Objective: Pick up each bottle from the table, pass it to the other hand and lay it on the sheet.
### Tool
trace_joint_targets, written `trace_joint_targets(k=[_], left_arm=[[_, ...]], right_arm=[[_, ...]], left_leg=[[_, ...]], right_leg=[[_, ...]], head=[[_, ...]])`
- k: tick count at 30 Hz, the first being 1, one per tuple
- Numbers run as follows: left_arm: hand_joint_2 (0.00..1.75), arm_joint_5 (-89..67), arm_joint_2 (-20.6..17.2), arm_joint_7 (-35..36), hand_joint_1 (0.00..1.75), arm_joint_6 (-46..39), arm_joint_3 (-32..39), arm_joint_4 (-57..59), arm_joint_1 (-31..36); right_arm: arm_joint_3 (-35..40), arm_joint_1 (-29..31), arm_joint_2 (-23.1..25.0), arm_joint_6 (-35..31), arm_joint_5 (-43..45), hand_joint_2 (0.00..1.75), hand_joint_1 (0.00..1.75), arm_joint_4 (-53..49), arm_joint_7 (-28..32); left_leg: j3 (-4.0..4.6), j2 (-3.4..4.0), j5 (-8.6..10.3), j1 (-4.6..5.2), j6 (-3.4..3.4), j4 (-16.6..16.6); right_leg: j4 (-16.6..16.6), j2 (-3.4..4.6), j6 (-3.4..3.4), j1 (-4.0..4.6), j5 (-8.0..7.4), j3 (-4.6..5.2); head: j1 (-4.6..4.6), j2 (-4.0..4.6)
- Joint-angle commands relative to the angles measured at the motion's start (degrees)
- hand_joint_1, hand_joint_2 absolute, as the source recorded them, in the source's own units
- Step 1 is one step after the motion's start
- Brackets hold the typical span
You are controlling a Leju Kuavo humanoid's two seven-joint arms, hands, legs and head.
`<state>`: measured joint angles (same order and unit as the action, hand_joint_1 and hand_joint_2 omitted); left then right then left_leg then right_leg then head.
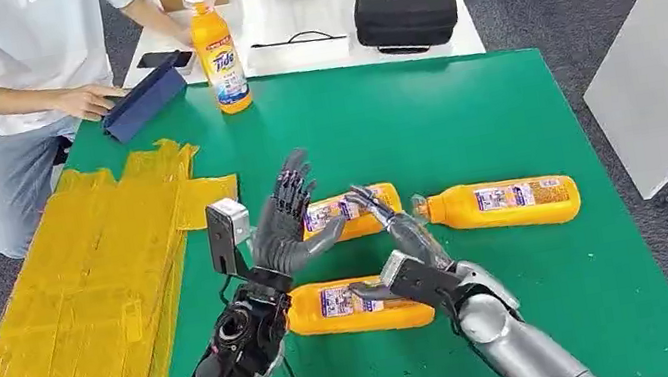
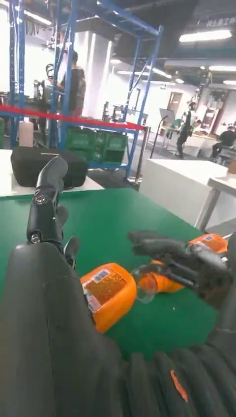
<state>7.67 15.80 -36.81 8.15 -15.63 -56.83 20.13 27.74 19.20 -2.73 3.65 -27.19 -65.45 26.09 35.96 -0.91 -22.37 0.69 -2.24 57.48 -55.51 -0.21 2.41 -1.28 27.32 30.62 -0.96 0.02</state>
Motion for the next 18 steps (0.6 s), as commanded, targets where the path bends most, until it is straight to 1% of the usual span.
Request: trace_joint_targets(k=[1,3,4,5,6,9,10,11,12,15,16,18], left_arm=[[1.75,-0.67,-1.50,0.98,0.00,-1.58,-0.36,0.62,0.69],[1.75,-0.70,-1.52,1.02,0.00,-1.63,-0.31,0.43,0.57],[1.75,-0.70,-1.52,1.02,0.00,-1.63,-0.31,0.43,0.57],[1.75,-0.70,-1.52,1.02,0.00,-1.63,-0.31,0.43,0.57],[1.75,-0.75,-1.59,1.11,0.00,-1.68,-0.25,0.10,0.34],[1.75,-1.16,-1.37,1.88,0.00,-1.40,0.46,-0.98,-0.52],[1.75,-1.38,-1.22,2.12,0.00,-1.24,0.66,-1.13,-0.61],[1.75,-1.43,-0.96,2.16,0.00,-1.43,1.04,-1.28,-0.61],[1.75,-1.53,-0.81,2.21,0.00,-1.73,1.26,-1.47,-0.53],[1.75,-1.73,-0.68,2.54,0.00,-2.36,1.45,-1.67,-0.35],[1.75,-2.50,-0.53,2.77,0.00,-4.05,1.80,-1.68,-0.26],[1.75,-1.87,-0.29,3.41,0.00,-3.47,2.49,-1.65,-0.13]], right_arm=[[-2.12,-7.83,-0.96,1.29,-0.86,1.75,0.00,-10.36,-4.91],[-2.04,-8.01,-0.95,1.29,-1.09,1.75,0.00,-10.53,-5.13],[-2.04,-8.01,-0.95,1.29,-1.09,1.75,0.00,-10.53,-5.13],[-2.04,-8.01,-0.95,1.29,-1.09,1.75,0.00,-10.53,-5.13],[-1.84,-7.89,-0.73,1.63,-1.62,1.75,0.00,-10.55,-6.02],[-0.80,-9.25,-0.98,2.55,-4.48,1.75,0.00,-12.09,-8.83],[-0.63,-10.08,-0.95,2.51,-5.31,1.75,0.00,-12.85,-9.91],[-0.36,-10.79,-1.07,2.60,-6.30,1.75,0.00,-13.74,-11.31],[-0.13,-11.26,-1.12,2.66,-6.91,1.75,0.00,-14.42,-12.27],[0.11,-11.54,-1.29,2.74,-7.69,1.75,0.00,-14.98,-13.29],[0.25,-11.80,-1.50,2.41,-9.29,1.75,0.00,-15.31,-14.92],[0.51,-12.00,-1.99,2.42,-12.76,1.75,0.00,-15.66,-17.50]], left_leg=[[-0.25,-0.04,-0.12,-0.06,0.16,-0.03],[-0.13,0.02,-0.07,-0.03,0.11,-0.03],[-0.40,0.10,-0.21,-0.10,0.24,0.00],[-0.12,0.05,-0.06,-0.02,0.11,-0.02],[-0.28,0.12,-0.14,-0.07,0.20,0.00],[-0.10,0.08,-0.05,-0.02,0.10,-0.03],[-0.23,0.13,-0.11,-0.06,0.18,-0.02],[-0.13,0.07,-0.07,-0.04,0.12,-0.03],[-0.28,0.11,-0.14,-0.08,0.20,-0.02],[-0.12,0.05,-0.07,-0.03,0.11,-0.02],[-0.25,0.12,-0.15,-0.06,0.17,-0.01],[-0.12,0.07,-0.07,-0.03,0.11,-0.02]], right_leg=[[0.11,-0.09,-0.14,0.07,0.12,-0.33],[0.07,-0.01,-0.09,0.03,0.05,-0.17],[0.14,0.04,-0.20,0.11,0.14,-0.47],[0.05,0.02,-0.09,0.03,0.04,-0.15],[0.08,0.07,-0.17,0.09,0.08,-0.33],[0.05,0.05,-0.09,0.03,0.02,-0.12],[0.09,0.08,-0.15,0.07,0.06,-0.26],[0.07,0.04,-0.11,0.05,0.04,-0.17],[0.11,0.05,-0.17,0.09,0.09,-0.33],[0.06,0.03,-0.09,0.03,0.05,-0.16],[0.09,0.08,-0.15,0.07,0.09,-0.30],[0.06,0.04,-0.09,0.04,0.04,-0.16]], head=[[0.00,0.00],[0.02,0.00],[0.02,0.00],[0.02,0.00],[0.02,0.00],[0.02,0.00],[0.02,0.00],[0.02,0.00],[0.02,0.00],[0.02,0.00],[0.02,0.00],[0.02,0.00]])
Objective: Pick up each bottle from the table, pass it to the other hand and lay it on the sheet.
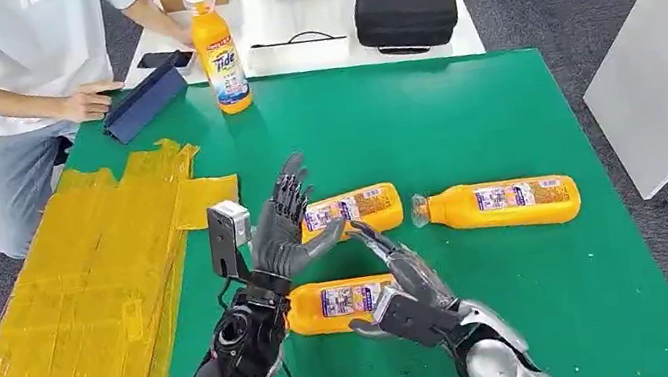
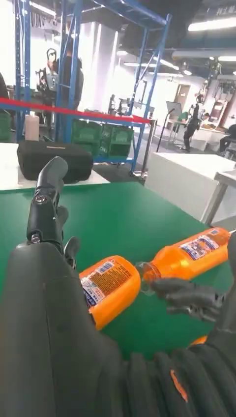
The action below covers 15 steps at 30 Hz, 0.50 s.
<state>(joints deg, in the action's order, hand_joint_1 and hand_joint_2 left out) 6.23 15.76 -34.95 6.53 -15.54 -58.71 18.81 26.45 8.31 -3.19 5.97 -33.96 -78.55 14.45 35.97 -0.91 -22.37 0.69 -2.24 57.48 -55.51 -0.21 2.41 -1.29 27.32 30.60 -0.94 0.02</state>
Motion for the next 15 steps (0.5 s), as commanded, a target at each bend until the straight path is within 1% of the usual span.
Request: trace_joint_targets(k=[1,2,3,6,7,10,11,13,14,15], left_arm=[[1.75,-0.47,-0.17,1.56,0.00,-1.93,2.46,0.31,1.26],[1.75,-0.47,-0.17,1.56,0.00,-1.93,2.46,0.31,1.26],[1.75,-0.47,-0.17,1.56,0.00,-1.93,2.46,0.31,1.26],[1.75,-0.58,0.19,1.67,0.00,-2.20,2.53,1.01,1.76],[1.75,-0.56,0.14,1.68,0.00,-2.37,2.62,1.21,1.91],[1.75,-0.42,-0.29,1.68,0.00,-2.63,3.18,1.17,1.81],[1.75,-0.37,-0.57,1.66,0.00,-2.75,3.44,1.01,1.64],[1.75,-0.22,-1.03,1.61,0.00,-3.08,4.09,0.64,1.22],[1.75,-0.18,-1.14,1.67,0.00,-3.19,4.27,0.38,1.06],[1.75,-0.18,-1.18,1.67,0.00,-3.28,4.45,0.08,0.87]], right_arm=[[1.70,-1.27,-1.66,0.43,-6.60,1.75,0.00,-2.65,-6.41],[1.70,-1.27,-1.66,0.43,-6.60,1.75,0.00,-2.65,-6.41],[1.70,-1.27,-1.66,0.43,-6.60,1.75,0.00,-2.65,-6.41],[2.00,-2.13,-3.78,2.25,-10.62,1.75,0.00,-2.90,-9.22],[1.82,-2.54,-4.70,2.80,-11.53,1.75,0.00,-2.63,-9.59],[1.44,-3.08,-5.74,2.91,-12.58,1.75,0.00,-2.00,-9.58],[1.29,-2.93,-6.11,2.97,-13.03,1.75,0.00,-1.13,-9.56],[0.94,-1.73,-6.44,2.76,-14.33,1.75,0.00,2.07,-9.35],[0.71,-1.02,-6.28,2.75,-14.33,1.75,0.00,3.61,-9.21],[0.69,-0.20,-6.18,2.58,-14.27,1.75,0.00,5.16,-8.69]], left_leg=[[-0.42,0.18,-0.24,-0.12,0.26,0.01],[-0.17,0.07,-0.08,-0.06,0.14,-0.01],[-0.31,0.11,-0.15,-0.10,0.21,0.00],[-0.11,0.06,-0.05,-0.03,0.09,-0.01],[-0.23,0.09,-0.11,-0.08,0.16,0.00],[-0.22,-0.03,-0.08,-0.07,0.14,-0.01],[-0.16,0.02,-0.07,-0.06,0.11,-0.01],[-0.31,0.13,-0.15,-0.08,0.18,-0.01],[-0.19,0.13,-0.07,-0.03,0.11,-0.04],[-0.32,0.17,-0.11,-0.05,0.17,-0.06]], right_leg=[[0.13,0.10,-0.22,0.14,0.15,-0.47],[0.08,0.03,-0.11,0.06,0.05,-0.20],[0.11,0.05,-0.17,0.11,0.09,-0.34],[0.05,0.03,-0.08,0.04,0.03,-0.11],[0.10,0.03,-0.13,0.08,0.06,-0.27],[0.11,-0.08,-0.12,0.07,0.07,-0.27],[0.09,-0.02,-0.09,0.06,0.04,-0.18],[0.14,0.07,-0.15,0.09,0.08,-0.35],[0.11,0.09,-0.09,0.04,0.01,-0.19],[0.16,0.11,-0.14,0.07,0.04,-0.33]], head=[[0.00,0.00],[0.00,0.00],[0.00,0.00],[-0.02,0.00],[0.00,0.00],[0.00,0.00],[0.00,0.00],[0.00,0.00],[0.00,0.00],[0.00,0.00]])
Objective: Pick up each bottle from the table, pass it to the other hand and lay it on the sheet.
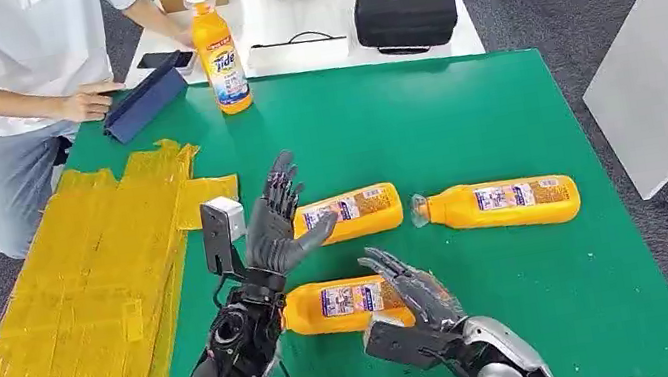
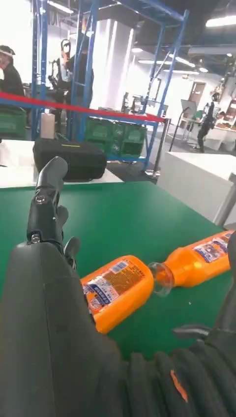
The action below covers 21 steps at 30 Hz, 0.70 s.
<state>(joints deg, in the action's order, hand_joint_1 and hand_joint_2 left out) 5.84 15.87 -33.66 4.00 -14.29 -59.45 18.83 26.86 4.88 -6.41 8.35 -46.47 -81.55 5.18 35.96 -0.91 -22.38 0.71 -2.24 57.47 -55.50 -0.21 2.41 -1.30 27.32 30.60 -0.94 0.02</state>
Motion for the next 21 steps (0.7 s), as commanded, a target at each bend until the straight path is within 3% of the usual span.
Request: trace_joint_targets(k=[1,16,21], left_arm=[[1.75,0.22,-1.27,0.38,0.00,-0.75,3.25,0.75,0.82],[1.75,0.14,-0.94,0.59,0.00,-1.07,3.37,-0.38,-0.03],[1.75,0.05,-0.79,0.63,0.00,-0.81,2.26,-0.22,-0.40]], right_arm=[[0.30,3.49,-2.88,0.12,-1.77,1.75,0.00,8.57,0.71],[0.20,6.84,-2.57,-1.71,-1.77,1.75,0.00,16.86,1.51],[1.93,17.34,0.48,-8.28,-3.35,1.75,0.00,33.62,4.43]], left_leg=[[-0.29,0.17,-0.09,-0.07,0.17,-0.06],[-0.13,0.10,-0.05,-0.02,0.09,-0.03],[-0.20,0.27,-0.07,-0.04,0.12,-0.04]], right_leg=[[0.14,0.12,-0.14,0.07,0.02,-0.29],[0.06,0.08,-0.07,0.03,0.01,-0.14],[0.09,0.24,-0.10,0.06,-0.03,-0.18]], head=[[0.00,0.00],[0.00,0.00],[-0.02,0.00]])
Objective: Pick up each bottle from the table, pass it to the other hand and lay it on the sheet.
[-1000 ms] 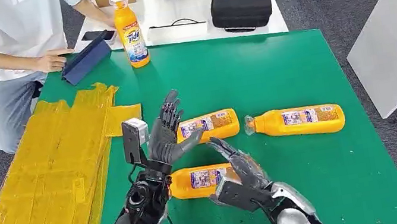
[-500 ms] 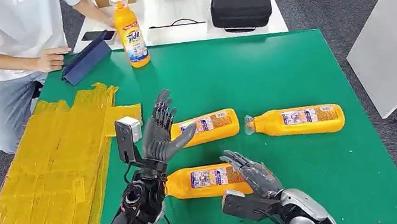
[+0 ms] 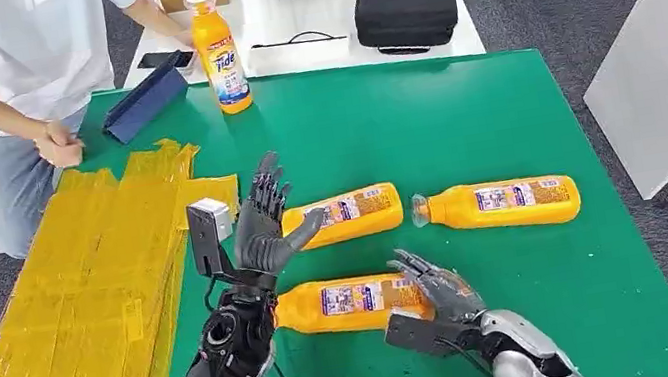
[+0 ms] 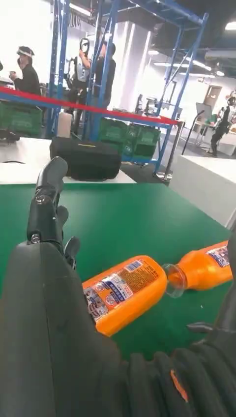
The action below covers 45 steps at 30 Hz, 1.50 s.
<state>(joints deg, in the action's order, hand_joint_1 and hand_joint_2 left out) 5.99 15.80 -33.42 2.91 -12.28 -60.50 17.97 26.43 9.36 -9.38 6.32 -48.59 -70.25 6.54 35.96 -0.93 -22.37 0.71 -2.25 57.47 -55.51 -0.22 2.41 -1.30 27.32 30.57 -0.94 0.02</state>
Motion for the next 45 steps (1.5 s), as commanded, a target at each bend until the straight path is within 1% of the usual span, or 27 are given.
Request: trace_joint_targets(k=[1,2,3,4,6,7,9,10,12,13,14,15,16,18,19,21,22,23,24,29,38,40,42,43,44,45], left_arm=[[1.75,-0.04,-0.77,0.32,0.00,0.41,-0.11,1.28,0.67],[1.75,0.12,-0.77,0.17,0.00,0.81,-0.52,1.82,0.94],[1.75,0.22,-0.59,0.04,0.00,1.05,-1.07,2.60,1.36],[1.75,0.33,-0.48,-0.06,0.00,1.17,-1.27,2.80,1.50],[1.75,0.42,-0.37,-0.20,0.00,1.20,-2.19,3.64,1.79],[1.75,0.46,-0.30,-0.31,0.00,1.34,-2.47,3.79,1.65],[1.75,0.51,-0.27,-0.42,0.00,1.44,-2.65,3.84,1.47],[1.75,0.54,-0.30,-0.47,0.00,1.55,-2.68,3.72,1.34],[1.75,0.40,-0.23,-0.53,0.00,2.01,-2.85,3.57,1.16],[1.75,0.21,-0.13,-0.45,0.00,2.38,-2.91,3.77,1.27],[1.75,0.06,-0.02,-0.44,0.00,2.70,-2.86,4.08,1.42],[1.75,-0.06,0.08,-0.47,0.00,2.99,-2.76,4.28,1.54],[1.75,-0.24,0.11,-0.53,0.00,3.12,-2.64,4.53,1.66],[1.75,-0.40,0.12,-0.68,0.00,3.39,-2.39,4.88,1.93],[1.75,-0.42,0.13,-0.73,0.00,3.45,-2.24,5.03,2.18],[1.75,-0.37,0.19,-0.77,0.00,3.75,-2.05,5.38,2.67],[1.75,-0.41,0.19,-0.78,0.00,3.74,-1.99,5.63,2.91],[1.75,-0.45,0.26,-0.79,0.00,3.63,-1.94,5.91,3.17],[1.75,-0.47,0.26,-0.80,0.00,3.58,-1.90,6.07,3.32],[1.75,-0.17,0.08,-1.08,0.00,3.51,-1.56,6.42,3.59],[1.75,-0.17,0.06,-1.09,0.00,3.45,-1.55,6.44,3.62],[1.75,-0.07,-0.07,-1.13,0.00,3.34,-1.53,6.51,3.78],[1.75,0.22,-0.17,-1.25,0.00,3.11,-1.34,6.49,3.93],[1.75,0.30,-0.20,-1.30,0.00,2.99,-1.34,6.48,3.95],[1.75,0.33,-0.23,-1.32,0.00,2.94,-1.35,6.47,3.98],[1.75,0.47,-0.27,-1.33,0.00,2.97,-1.41,6.58,4.09]], right_arm=[[3.38,15.27,4.44,-7.66,-1.87,1.75,0.00,26.30,4.34],[4.40,17.18,5.23,-8.29,-2.50,1.75,0.00,29.31,5.07],[4.99,19.27,6.84,-9.15,-2.40,1.75,0.00,33.09,5.97],[5.59,19.91,7.43,-9.69,-2.91,1.75,0.00,34.36,5.99],[7.04,20.80,8.89,-11.14,-3.60,1.75,0.00,36.93,6.17],[7.75,20.67,9.38,-12.08,-4.24,1.75,0.00,36.95,5.88],[8.16,20.64,9.87,-12.72,-4.56,1.75,0.00,36.88,5.58],[8.41,20.58,9.87,-13.29,-4.89,1.75,0.00,36.48,5.35],[9.54,20.73,9.93,-13.61,-5.89,1.75,0.00,35.34,4.62],[10.26,20.57,9.68,-13.83,-6.70,1.75,0.00,33.56,4.17],[10.54,20.12,9.33,-13.85,-7.03,1.75,0.00,30.90,3.93],[10.62,19.32,8.75,-13.26,-7.01,1.75,0.00,27.72,3.86],[11.23,18.50,7.89,-12.67,-7.20,1.75,0.00,23.64,3.85],[12.17,17.97,7.09,-10.91,-7.23,1.75,0.00,18.91,3.67],[12.65,17.98,7.04,-9.93,-7.39,1.75,0.00,17.14,3.58],[13.62,18.20,7.04,-8.48,-7.40,1.75,0.00,15.25,3.95],[13.87,18.30,7.15,-7.93,-7.18,1.75,0.00,14.90,4.18],[14.30,18.60,7.30,-7.66,-7.19,1.75,0.00,14.64,4.45],[14.61,18.92,7.48,-7.49,-7.23,1.75,0.00,14.47,4.63],[15.10,19.93,7.55,-7.39,-6.85,1.75,0.00,12.92,5.59],[15.25,20.01,7.35,-7.20,-6.83,1.75,0.00,12.94,5.78],[16.15,20.96,7.38,-5.94,-6.99,1.75,0.00,13.60,6.11],[17.74,22.85,7.61,-2.93,-5.95,1.75,0.00,16.80,6.71],[18.23,23.48,7.80,-2.12,-5.09,1.75,0.00,18.50,7.06],[18.76,23.91,7.91,-1.80,-4.92,1.75,0.00,19.60,7.16],[19.42,24.81,8.34,-0.90,-3.62,1.75,0.00,22.39,8.05]], left_leg=[[-0.31,0.46,-0.11,-0.07,0.17,-0.04],[-0.27,0.49,-0.09,-0.07,0.16,-0.02],[-0.14,0.36,-0.05,-0.05,0.09,-0.02],[-0.31,0.54,-0.10,-0.08,0.18,-0.03],[-0.19,0.33,-0.01,-0.08,0.10,-0.03],[-0.29,0.39,-0.04,-0.11,0.14,-0.03],[-0.19,0.18,0.03,-0.07,0.04,-0.04],[-0.30,0.27,-0.03,-0.11,0.11,-0.04],[-0.16,0.16,0.03,-0.05,0.02,-0.03],[-0.29,0.27,-0.06,-0.08,0.09,-0.01],[-0.23,0.24,-0.01,-0.06,0.05,-0.02],[-0.16,0.17,0.02,-0.06,0.03,-0.01],[-0.26,0.22,-0.04,-0.09,0.11,0.02],[-0.08,0.13,0.06,-0.04,0.02,0.00],[-0.18,0.17,0.00,-0.08,0.10,0.03],[-0.05,0.13,0.05,-0.04,0.03,0.03],[-0.29,0.28,-0.10,-0.13,0.20,0.09],[-0.12,0.17,0.02,-0.07,0.07,0.03],[-0.25,0.21,-0.04,-0.12,0.16,0.05],[-0.10,0.16,0.04,-0.05,0.04,0.03],[-0.17,0.15,0.01,-0.07,0.08,0.02],[-0.31,0.22,-0.06,-0.12,0.17,0.04],[-0.24,0.24,-0.04,-0.09,0.13,0.05],[-0.10,0.17,0.05,-0.03,0.03,0.02],[-0.23,0.27,-0.03,-0.09,0.12,0.04],[-0.14,0.20,0.05,-0.04,0.04,0.00]], right_leg=[[0.12,0.41,-0.14,0.08,-0.05,-0.22],[0.09,0.44,-0.13,0.08,-0.08,-0.18],[0.06,0.32,-0.07,0.06,-0.08,-0.08],[0.10,0.48,-0.15,0.10,-0.08,-0.21],[0.08,0.28,-0.02,0.08,-0.12,-0.13],[0.10,0.32,-0.07,0.12,-0.11,-0.22],[0.08,0.14,-0.02,0.07,-0.09,-0.15],[0.11,0.21,-0.08,0.11,-0.06,-0.25],[0.05,0.12,-0.02,0.04,-0.08,-0.13],[0.08,0.21,-0.07,0.08,-0.04,-0.25],[0.06,0.18,-0.04,0.06,-0.07,-0.18],[0.04,0.12,-0.03,0.05,-0.08,-0.12],[0.05,0.15,-0.09,0.09,-0.04,-0.23],[0.00,0.08,-0.02,0.03,-0.08,-0.03],[0.01,0.10,-0.09,0.08,-0.05,-0.15],[-0.02,0.09,-0.02,0.03,-0.08,-0.01],[0.01,0.18,-0.17,0.13,0.00,-0.26],[0.00,0.10,-0.17,0.07,-0.14,-0.05],[0.04,0.11,-0.24,0.12,-0.09,-0.20],[0.00,0.09,-0.14,0.05,-0.14,-0.03],[0.03,0.07,-0.18,0.07,-0.12,-0.14],[0.05,0.12,-0.26,0.12,-0.08,-0.28],[0.01,0.16,-0.22,0.09,-0.10,-0.18],[-0.01,0.11,-0.14,0.03,-0.15,-0.02],[0.02,0.19,-0.21,0.09,-0.12,-0.17],[0.01,0.14,-0.15,0.04,-0.16,-0.07]], head=[[0.00,0.00],[0.00,0.00],[-0.02,0.00],[0.00,0.00],[-0.02,0.00],[0.00,0.00],[0.00,0.00],[-0.02,0.00],[0.00,0.00],[-0.02,0.00],[0.00,0.00],[0.00,0.00],[0.00,0.00],[0.00,0.00],[0.00,0.00],[0.00,0.00],[-0.02,0.00],[0.00,0.00],[0.00,0.00],[0.00,0.00],[0.00,0.00],[0.00,0.00],[0.00,0.00],[0.00,0.00],[-0.02,0.00],[0.00,0.00]])
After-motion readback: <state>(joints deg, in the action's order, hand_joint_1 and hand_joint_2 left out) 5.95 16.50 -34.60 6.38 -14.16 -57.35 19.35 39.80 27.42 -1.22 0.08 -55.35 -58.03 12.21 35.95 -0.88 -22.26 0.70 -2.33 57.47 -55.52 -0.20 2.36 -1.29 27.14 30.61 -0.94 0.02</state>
